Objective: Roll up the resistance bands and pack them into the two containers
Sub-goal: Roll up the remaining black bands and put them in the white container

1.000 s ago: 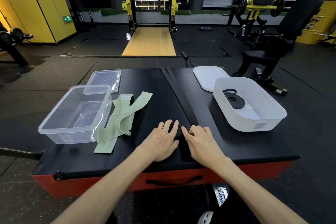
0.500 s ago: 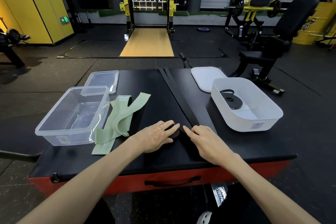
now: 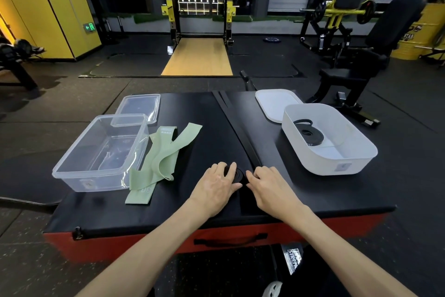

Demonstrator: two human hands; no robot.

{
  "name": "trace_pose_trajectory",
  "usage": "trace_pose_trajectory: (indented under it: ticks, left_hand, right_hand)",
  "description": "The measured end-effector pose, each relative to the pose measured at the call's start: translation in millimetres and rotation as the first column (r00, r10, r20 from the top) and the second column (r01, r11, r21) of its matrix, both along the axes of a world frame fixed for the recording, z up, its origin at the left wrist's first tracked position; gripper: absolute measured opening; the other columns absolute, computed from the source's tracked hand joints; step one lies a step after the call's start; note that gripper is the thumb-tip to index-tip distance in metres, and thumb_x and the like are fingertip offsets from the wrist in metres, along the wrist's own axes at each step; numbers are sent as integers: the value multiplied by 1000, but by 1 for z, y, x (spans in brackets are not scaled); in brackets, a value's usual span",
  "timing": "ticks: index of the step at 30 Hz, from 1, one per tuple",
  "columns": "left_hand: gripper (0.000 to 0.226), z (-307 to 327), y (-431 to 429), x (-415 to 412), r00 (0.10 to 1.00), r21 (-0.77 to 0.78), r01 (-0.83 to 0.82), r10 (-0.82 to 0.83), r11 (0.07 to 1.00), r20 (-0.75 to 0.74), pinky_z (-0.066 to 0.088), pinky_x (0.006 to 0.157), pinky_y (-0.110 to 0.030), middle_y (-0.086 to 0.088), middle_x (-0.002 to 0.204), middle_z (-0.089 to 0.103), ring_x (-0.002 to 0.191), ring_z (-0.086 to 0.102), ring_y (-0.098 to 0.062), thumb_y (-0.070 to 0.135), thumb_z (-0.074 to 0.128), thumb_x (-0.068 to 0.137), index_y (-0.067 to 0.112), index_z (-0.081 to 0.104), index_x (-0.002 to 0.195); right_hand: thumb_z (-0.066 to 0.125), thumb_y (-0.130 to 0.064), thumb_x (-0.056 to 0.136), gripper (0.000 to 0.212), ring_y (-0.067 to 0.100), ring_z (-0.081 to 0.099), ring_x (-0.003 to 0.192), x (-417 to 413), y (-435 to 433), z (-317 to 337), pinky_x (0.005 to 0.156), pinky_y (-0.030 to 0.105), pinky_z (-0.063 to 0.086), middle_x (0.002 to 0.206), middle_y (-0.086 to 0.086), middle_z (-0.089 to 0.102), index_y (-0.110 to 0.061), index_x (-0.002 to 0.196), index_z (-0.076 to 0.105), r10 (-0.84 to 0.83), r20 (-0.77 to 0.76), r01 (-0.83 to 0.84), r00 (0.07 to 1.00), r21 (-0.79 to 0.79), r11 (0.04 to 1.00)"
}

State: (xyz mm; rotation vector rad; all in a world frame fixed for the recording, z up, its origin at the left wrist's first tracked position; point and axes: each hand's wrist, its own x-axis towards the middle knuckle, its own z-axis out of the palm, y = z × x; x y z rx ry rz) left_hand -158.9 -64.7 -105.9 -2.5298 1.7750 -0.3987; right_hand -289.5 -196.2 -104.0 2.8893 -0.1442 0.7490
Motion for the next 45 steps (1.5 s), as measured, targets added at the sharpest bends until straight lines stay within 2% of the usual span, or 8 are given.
trace_pose_trajectory:
  ticks: [3,8,15,17,21,26,33,45]
  left_hand:
    - [71,4,0,-7,999,11,-39,39,999,29,37,97,-32,-14,132,42,109,46,-24,52,9,96,7,16,150]
    - [78,-5,0,-2,991,-26,-52,55,998,118,42,89,-33,-13,126,51,104,52,-23,55,0,91,10,26,148]
    - [72,20,7,7,932,119,121,-72,986,-354,26,113,-39,-8,159,-3,139,16,-26,55,30,98,21,-2,153]
    - [74,30,5,23,910,179,253,-171,951,-377,18,117,-36,-5,160,-12,142,11,-23,52,37,97,19,0,153]
    - [64,40,-5,42,896,223,421,-364,879,-257,16,117,-30,-9,159,13,142,21,-23,37,40,101,13,12,152]
    - [59,20,2,36,909,103,384,-356,917,-218,19,115,-25,-6,153,24,133,32,-22,35,37,102,12,15,152]
    - [59,14,1,27,958,121,279,-267,953,-108,21,114,-29,-8,154,20,132,31,-23,41,29,102,15,12,152]
    - [74,-1,-3,-1,998,51,62,-64,997,25,35,103,-35,-16,144,32,111,44,-27,50,2,90,9,11,151]
  right_hand:
    - [78,-17,72,35,20,50,63,2,3,-4,57,30,40,69,2,52,-2,102,68,-34,3,34,999,-1,999]
    - [73,-6,73,49,20,51,68,0,7,-10,62,33,42,75,3,51,-6,120,62,-44,-3,44,999,74,996]
    - [76,-9,72,47,17,51,66,1,6,-6,63,30,39,75,-2,50,-12,118,64,-38,-19,41,999,142,989]
    - [75,-11,74,45,16,52,68,1,4,-6,69,32,41,76,-4,50,-13,118,64,-27,-24,30,999,168,985]
    - [61,-13,83,47,17,53,82,-5,-9,-1,89,37,44,90,-3,54,-15,129,57,82,-136,-41,987,278,960]
    - [47,-12,96,48,16,48,108,-15,-24,6,95,30,42,113,0,53,-15,144,39,129,-233,-9,964,456,890]
    - [64,-2,85,45,22,55,76,-15,-27,-3,59,38,49,93,2,57,-14,128,57,14,-149,23,989,245,969]
    - [78,-6,72,24,20,52,61,-5,10,-5,52,30,44,71,2,54,-5,92,64,-60,-26,64,998,191,980]
